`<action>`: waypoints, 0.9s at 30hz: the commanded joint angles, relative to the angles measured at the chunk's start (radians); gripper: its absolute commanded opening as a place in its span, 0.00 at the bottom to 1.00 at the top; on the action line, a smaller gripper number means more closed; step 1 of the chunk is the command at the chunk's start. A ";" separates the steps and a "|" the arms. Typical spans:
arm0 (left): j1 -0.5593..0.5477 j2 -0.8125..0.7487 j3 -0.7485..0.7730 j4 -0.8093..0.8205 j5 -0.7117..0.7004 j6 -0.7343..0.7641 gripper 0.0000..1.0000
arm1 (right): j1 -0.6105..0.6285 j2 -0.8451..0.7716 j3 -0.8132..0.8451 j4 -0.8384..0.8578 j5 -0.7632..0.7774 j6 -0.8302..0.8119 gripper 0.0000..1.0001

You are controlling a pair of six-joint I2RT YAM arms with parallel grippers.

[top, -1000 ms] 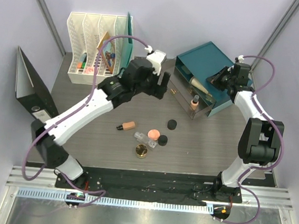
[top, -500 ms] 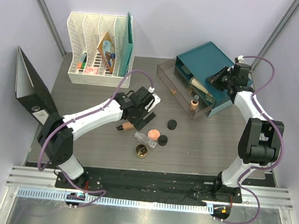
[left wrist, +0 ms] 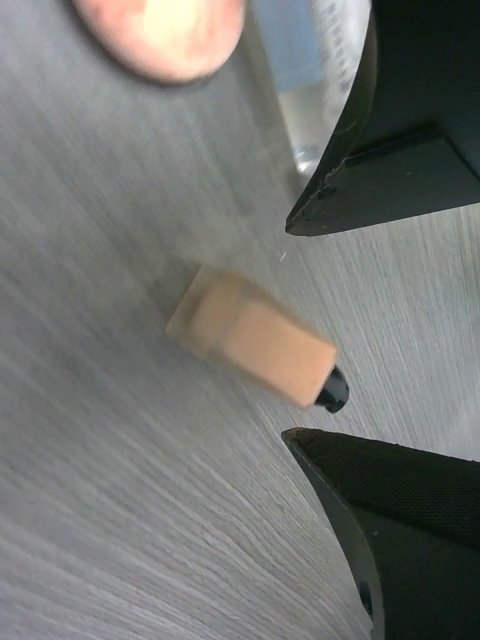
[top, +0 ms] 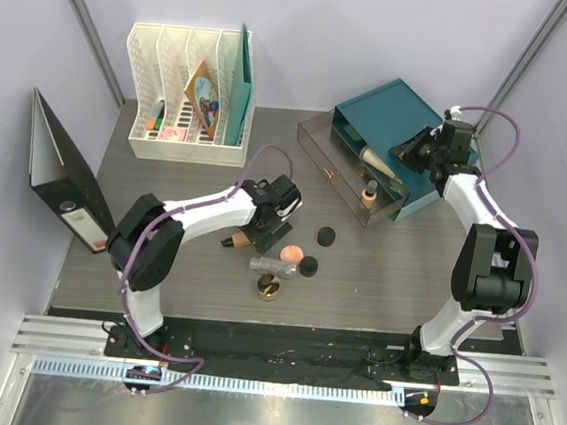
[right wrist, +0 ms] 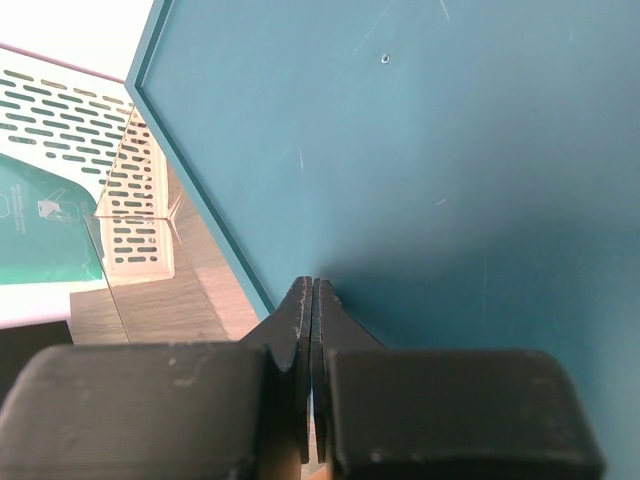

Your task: Organize the makeup

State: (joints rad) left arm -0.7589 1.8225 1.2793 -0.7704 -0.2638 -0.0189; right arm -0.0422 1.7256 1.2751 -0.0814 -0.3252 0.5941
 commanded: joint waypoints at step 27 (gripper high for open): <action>0.079 0.031 0.374 -0.142 0.031 -0.105 0.00 | 0.015 0.060 -0.059 -0.256 0.029 -0.045 0.01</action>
State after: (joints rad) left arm -0.6849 1.9049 1.4670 -0.8570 -0.2344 -0.0780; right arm -0.0422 1.7256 1.2716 -0.0753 -0.3294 0.5941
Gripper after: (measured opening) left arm 0.376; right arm 0.017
